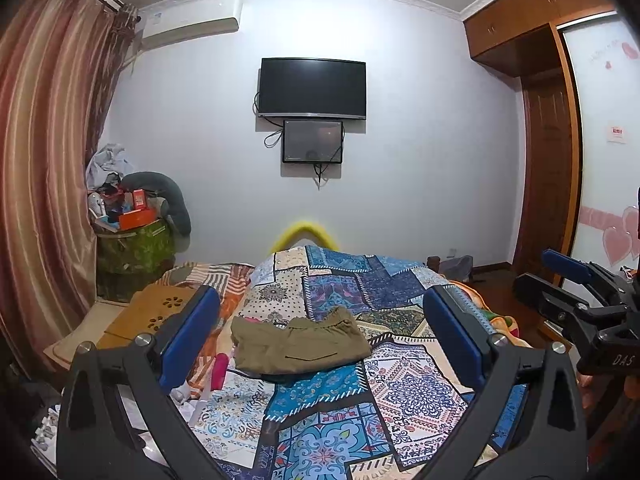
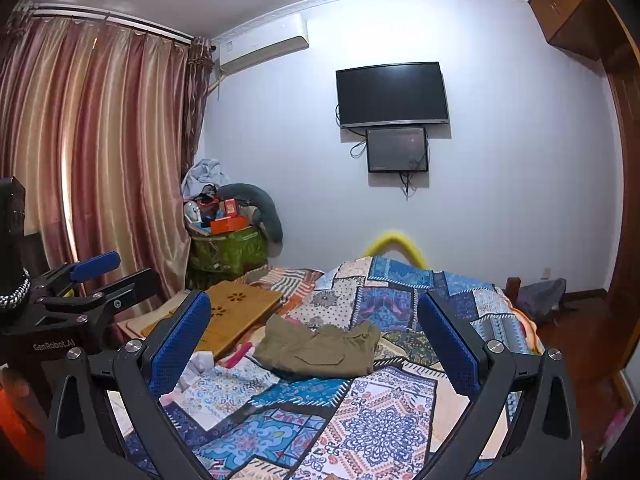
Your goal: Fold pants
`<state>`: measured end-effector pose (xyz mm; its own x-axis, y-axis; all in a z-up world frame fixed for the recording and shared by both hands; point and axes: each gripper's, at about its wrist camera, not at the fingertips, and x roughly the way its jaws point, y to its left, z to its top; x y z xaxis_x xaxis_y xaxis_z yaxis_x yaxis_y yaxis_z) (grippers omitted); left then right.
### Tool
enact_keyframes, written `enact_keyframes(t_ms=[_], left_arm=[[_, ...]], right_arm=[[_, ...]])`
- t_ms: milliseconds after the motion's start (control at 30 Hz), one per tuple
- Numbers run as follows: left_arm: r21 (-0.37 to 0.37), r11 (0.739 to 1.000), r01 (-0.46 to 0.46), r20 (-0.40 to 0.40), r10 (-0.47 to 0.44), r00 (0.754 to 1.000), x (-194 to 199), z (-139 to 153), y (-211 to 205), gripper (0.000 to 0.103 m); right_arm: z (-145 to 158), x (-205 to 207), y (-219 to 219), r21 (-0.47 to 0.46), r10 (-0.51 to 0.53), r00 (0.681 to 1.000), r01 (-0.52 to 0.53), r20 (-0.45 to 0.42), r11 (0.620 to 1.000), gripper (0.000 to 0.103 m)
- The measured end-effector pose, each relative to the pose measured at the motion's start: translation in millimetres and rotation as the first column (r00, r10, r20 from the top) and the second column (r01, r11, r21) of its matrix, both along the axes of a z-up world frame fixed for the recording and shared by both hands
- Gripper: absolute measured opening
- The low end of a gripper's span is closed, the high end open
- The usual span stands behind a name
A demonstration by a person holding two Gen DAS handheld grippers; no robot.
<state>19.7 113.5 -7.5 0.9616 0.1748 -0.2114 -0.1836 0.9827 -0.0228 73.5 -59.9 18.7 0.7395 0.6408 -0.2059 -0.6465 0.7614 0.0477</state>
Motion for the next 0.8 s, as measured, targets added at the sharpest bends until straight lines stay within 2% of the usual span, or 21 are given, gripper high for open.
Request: enact_keyframes(t_ms=[800], left_arm=[[-0.005, 0.999, 0.032, -0.001, -0.032, 0.999, -0.7, 1.4, -3.0, 0.103]], right_arm=[[-2.5, 1.0, -3.4, 0.010, -0.006, 1.000, 0.006, -0.011, 1.000, 0.103]])
